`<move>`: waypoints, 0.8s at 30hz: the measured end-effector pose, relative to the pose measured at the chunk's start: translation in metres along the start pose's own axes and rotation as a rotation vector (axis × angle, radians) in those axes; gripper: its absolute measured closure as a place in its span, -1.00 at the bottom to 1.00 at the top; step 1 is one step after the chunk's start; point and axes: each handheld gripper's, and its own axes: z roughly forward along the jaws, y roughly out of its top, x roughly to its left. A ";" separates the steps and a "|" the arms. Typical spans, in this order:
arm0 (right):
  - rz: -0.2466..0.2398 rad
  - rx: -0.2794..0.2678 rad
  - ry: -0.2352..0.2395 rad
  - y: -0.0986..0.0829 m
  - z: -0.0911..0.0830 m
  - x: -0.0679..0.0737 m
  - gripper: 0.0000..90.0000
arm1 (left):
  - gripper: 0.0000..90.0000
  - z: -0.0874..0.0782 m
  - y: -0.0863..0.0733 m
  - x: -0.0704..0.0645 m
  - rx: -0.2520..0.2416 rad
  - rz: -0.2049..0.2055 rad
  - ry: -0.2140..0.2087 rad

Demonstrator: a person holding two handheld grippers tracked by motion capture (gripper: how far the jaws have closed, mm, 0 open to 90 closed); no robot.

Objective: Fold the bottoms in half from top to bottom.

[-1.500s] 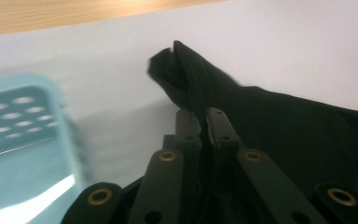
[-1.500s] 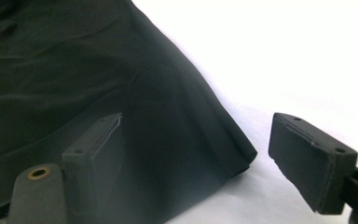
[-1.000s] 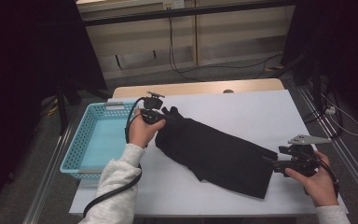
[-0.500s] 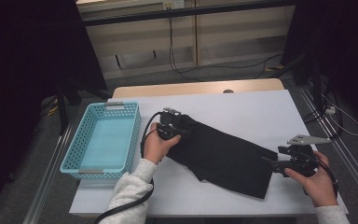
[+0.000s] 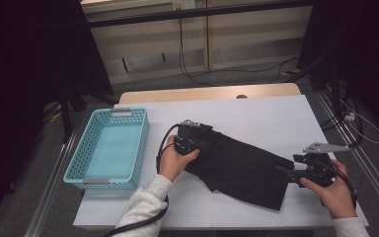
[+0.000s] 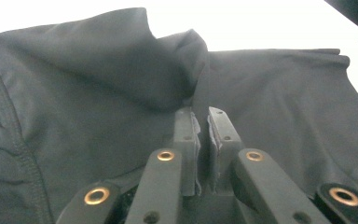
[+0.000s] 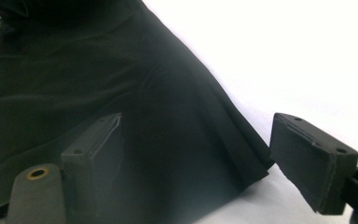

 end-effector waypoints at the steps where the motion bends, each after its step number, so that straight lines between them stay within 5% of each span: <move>1: 0.000 0.000 0.001 0.000 0.000 0.000 -0.60 | 0.83 0.001 0.000 -0.001 -0.003 0.006 -0.016; 4: -0.002 -0.002 0.003 0.001 0.001 0.002 -0.61 | 0.68 -0.002 0.000 0.001 -0.020 0.012 -0.022; 5: -0.003 -0.005 0.005 0.002 0.001 0.003 -0.61 | 0.49 -0.004 0.000 0.001 -0.026 0.008 -0.024; 8: -0.010 -0.011 0.013 0.005 0.003 0.007 -0.61 | 0.30 -0.013 0.000 0.005 -0.063 0.027 0.019; 10: -0.017 -0.009 0.022 0.008 0.009 0.012 -0.61 | -0.04 -0.018 -0.002 0.011 -0.080 0.046 0.065; 15: -0.045 -0.001 0.045 0.014 0.019 0.023 -0.61 | -0.39 -0.022 -0.008 0.021 -0.090 0.038 0.112; 24: -0.087 0.013 0.098 0.025 0.042 0.043 -0.58 | -0.57 -0.033 -0.021 0.031 -0.081 0.008 0.179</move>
